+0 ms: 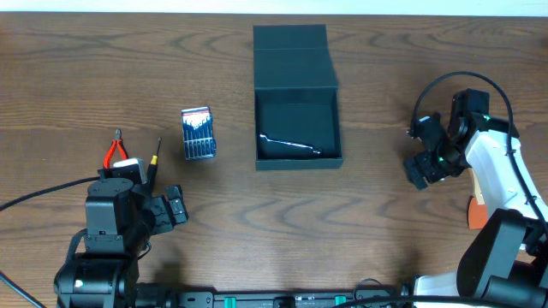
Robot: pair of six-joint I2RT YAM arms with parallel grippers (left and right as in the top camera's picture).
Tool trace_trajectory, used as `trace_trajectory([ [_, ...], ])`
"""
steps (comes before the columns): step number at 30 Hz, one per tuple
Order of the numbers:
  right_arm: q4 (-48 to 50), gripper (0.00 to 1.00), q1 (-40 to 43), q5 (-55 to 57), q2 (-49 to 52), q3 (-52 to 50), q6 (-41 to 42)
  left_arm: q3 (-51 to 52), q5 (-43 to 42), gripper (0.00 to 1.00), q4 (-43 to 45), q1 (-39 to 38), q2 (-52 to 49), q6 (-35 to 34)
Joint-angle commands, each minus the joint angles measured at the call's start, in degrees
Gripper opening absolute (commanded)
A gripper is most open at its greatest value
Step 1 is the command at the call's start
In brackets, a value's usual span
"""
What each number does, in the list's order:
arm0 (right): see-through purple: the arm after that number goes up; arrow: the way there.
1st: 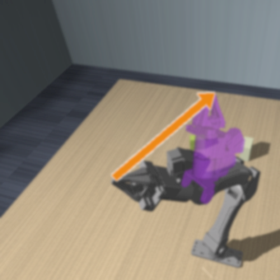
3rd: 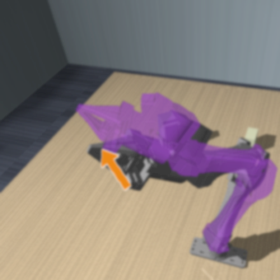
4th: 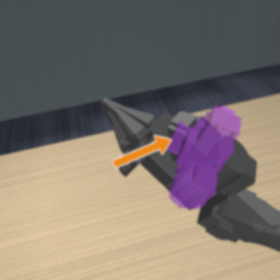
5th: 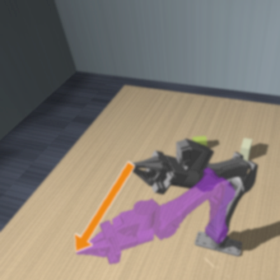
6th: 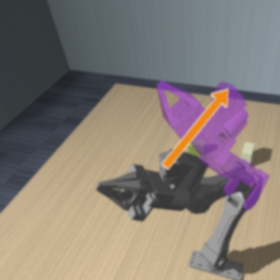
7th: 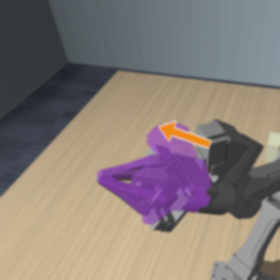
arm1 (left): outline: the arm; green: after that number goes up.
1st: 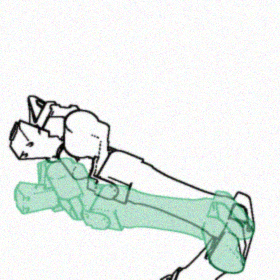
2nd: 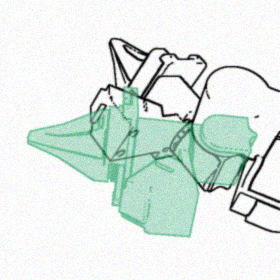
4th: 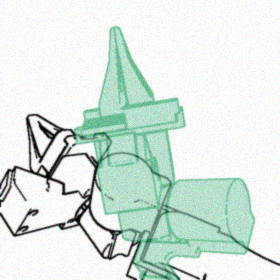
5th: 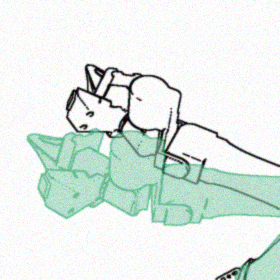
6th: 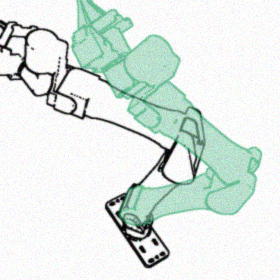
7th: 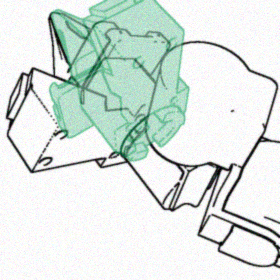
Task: Pack container
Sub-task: 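Move the right gripper back over the red-black hammer head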
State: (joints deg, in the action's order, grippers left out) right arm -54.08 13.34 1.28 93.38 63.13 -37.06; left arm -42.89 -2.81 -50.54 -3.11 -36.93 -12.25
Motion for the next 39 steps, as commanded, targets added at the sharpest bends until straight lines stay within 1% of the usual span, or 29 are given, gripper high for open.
trace_trajectory([
  [1, 0.17, 0.97, 1.81, 1.66, 0.33, 0.17, 0.33, -1.11, 0.33, 0.99, 0.11, -0.2, -0.04, -0.48],
  [5, -0.2, 0.96, 2.89, 1.09, 0.68, 0.17, 0.13, -1.11, 0.35, 0.99, 0.11, -0.2, -0.04, -0.5],
  [9, 0.17, 0.95, 3.63, 3.13, 2.1, 0.15, 0.13, -1.11, 0.33, 0.98, 0.09, -0.2, -0.04, -0.5],
  [27, 5.75, 0.9, 3.72, 2.45, 12.68, 0.15, -0.94, -1.11, 0.33, 0.99, 0.57, -0.2, -0.04, -0.52],
  [30, 7.06, 0.9, 3.72, 0.2, 13.05, 0.15, -0.98, -1.11, 0.33, 0.98, 1.27, -0.2, -0.04, -0.52],
  [39, 8.46, 0.92, 3.72, -0.2, 13.09, 0.15, -2.93, -1.11, 0.33, 0.98, 2.21, -0.2, -0.04, -0.52],
])
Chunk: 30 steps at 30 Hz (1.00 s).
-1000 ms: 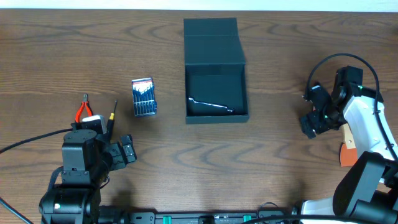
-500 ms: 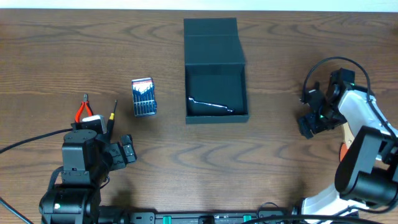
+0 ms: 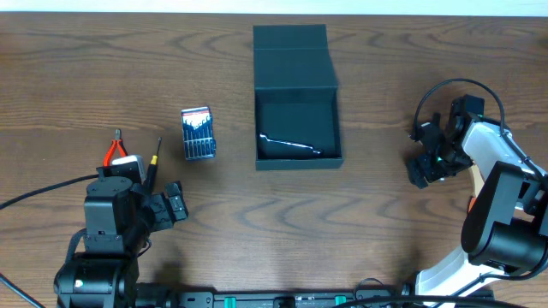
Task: Pack container
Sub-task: 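Move the right gripper back over the red-black hammer head, then close the right gripper on the hammer near its head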
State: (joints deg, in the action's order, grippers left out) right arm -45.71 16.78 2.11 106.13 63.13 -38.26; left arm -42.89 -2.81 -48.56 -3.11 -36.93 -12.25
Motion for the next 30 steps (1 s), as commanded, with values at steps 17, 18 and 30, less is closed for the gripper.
trace_trajectory([
  [17, -0.33, 0.9, 0.28, -2.4, 3.65, 0.11, -1.66, -1.11, 0.33, 0.99, 0.22, -0.2, -0.04, -0.52],
  [18, -0.42, 0.88, 0.28, -2.38, 3.65, 0.11, -1.66, -1.11, 0.33, 0.99, 0.22, -0.2, -0.04, -0.52],
  [30, -0.52, 0.57, 0.07, -3.69, 3.65, 0.11, 1.77, -1.11, 0.33, 0.99, 0.22, -0.2, -0.04, -0.52],
])
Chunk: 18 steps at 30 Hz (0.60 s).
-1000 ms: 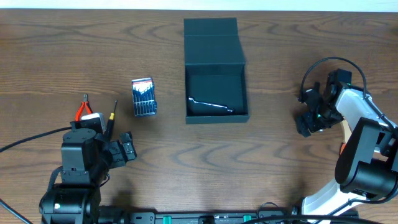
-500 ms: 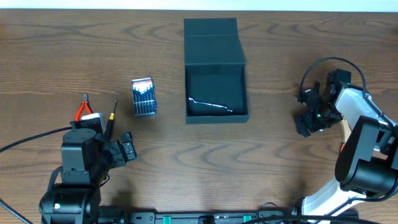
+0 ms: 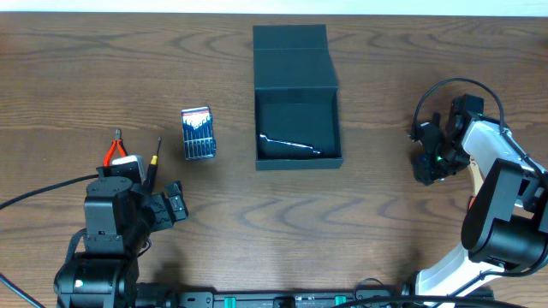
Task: Pack container
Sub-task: 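Close the right gripper on the hammer near its head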
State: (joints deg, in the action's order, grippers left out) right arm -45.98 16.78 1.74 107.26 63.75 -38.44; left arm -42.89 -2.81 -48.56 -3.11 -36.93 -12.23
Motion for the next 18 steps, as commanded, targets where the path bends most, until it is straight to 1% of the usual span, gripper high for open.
trace_trajectory([
  [1, -0.22, 0.57, 0.07, -3.32, 2.51, -0.5, 2.58, -1.11, 0.31, 0.99, 0.22, -0.2, -0.04, -0.55],
  [4, -0.31, 0.56, 0.07, -3.37, 2.51, -0.5, 3.1, -1.11, 0.33, 0.99, 0.2, -0.2, -0.04, -0.55],
  [8, -0.31, 0.36, 0.07, -3.74, 2.51, -0.5, 3.78, -1.11, 0.33, 0.98, 0.2, -0.2, -0.04, -0.55],
  [12, -0.33, 0.24, 0.07, -3.74, 2.51, -0.5, 4.15, -1.11, 0.33, 0.98, 0.2, -0.2, -0.04, -0.55],
  [18, -0.57, 0.21, 0.07, -3.74, 2.51, -0.5, 4.13, -1.11, 0.33, 0.99, 0.22, -0.2, -0.04, -0.55],
])
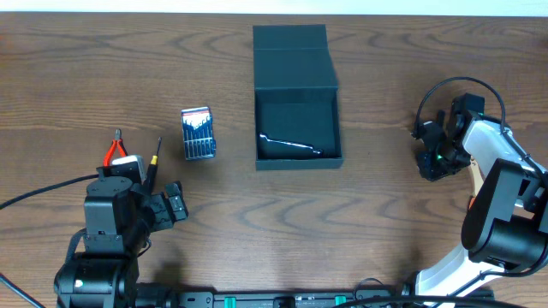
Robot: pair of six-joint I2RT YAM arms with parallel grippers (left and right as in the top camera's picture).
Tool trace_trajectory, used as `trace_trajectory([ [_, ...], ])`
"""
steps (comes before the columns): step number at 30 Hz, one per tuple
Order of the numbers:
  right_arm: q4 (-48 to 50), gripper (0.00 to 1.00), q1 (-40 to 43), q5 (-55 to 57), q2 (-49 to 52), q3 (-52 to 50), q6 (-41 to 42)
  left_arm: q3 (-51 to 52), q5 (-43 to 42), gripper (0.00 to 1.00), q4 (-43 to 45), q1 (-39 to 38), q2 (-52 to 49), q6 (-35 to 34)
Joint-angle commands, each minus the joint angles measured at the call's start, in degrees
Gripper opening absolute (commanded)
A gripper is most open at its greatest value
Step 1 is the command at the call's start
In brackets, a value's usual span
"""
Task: Pack container
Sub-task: 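Close the right gripper on the hammer near its head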
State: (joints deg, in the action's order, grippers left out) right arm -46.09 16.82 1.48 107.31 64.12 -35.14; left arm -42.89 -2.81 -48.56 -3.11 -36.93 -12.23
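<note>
An open dark box (297, 81) stands at the back middle of the table with its lid folded back. A thin silver tool (291, 144) lies inside it. A case of bits (198, 133) lies to the left of the box. Red-handled pliers (114, 150) and a screwdriver (155, 156) lie further left, partly hidden by the left arm. My left gripper (175, 205) rests low near the front left, holding nothing that shows. My right gripper (431, 165) hangs to the right of the box, pointing down; its fingers are too dark to read.
An orange object (471, 204) peeks out beside the right arm at the table's right edge. A black cable loops above the right wrist. The left arm's base fills the front left corner.
The right gripper has shifted very slightly to the right and back. The left arm, the box and the tools have not moved.
The right gripper first hung right of the box, spread wide and angled toward the front left. Then the right arm had drawn in toward its base. By now the gripper looks narrower and more upright, in nearly the same spot. Nothing on the table has changed.
</note>
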Motion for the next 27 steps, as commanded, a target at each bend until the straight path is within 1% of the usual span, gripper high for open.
trace_trajectory([
  [1, -0.46, 0.2, 0.02, -3.45, 2.47, -0.87, 0.83, -1.11, 0.33, 0.99, 0.2, -0.2, -0.04, -0.55],
  [4, -0.46, 0.15, 0.02, -3.45, 2.47, -0.87, 0.83, -1.11, 0.33, 0.99, 0.22, -0.2, -0.04, -0.52],
  [9, -0.46, 0.1, 0.02, -3.45, 2.47, -0.87, 0.83, -1.11, 0.33, 0.98, 0.22, -0.2, -0.04, -0.55],
  [11, -0.46, 0.02, 0.02, -3.45, 2.47, -0.87, 0.83, -1.11, 0.33, 0.99, 0.2, -0.2, -0.04, -0.52],
  [12, -0.46, 0.01, 0.02, -3.45, 2.47, -0.87, 0.83, -1.11, 0.33, 0.99, 0.22, -0.2, -0.04, -0.52],
  [27, -0.7, 0.01, 0.02, -3.45, 2.47, -0.87, 0.83, -1.11, 0.33, 0.99, 0.22, -0.2, -0.04, -0.52],
])
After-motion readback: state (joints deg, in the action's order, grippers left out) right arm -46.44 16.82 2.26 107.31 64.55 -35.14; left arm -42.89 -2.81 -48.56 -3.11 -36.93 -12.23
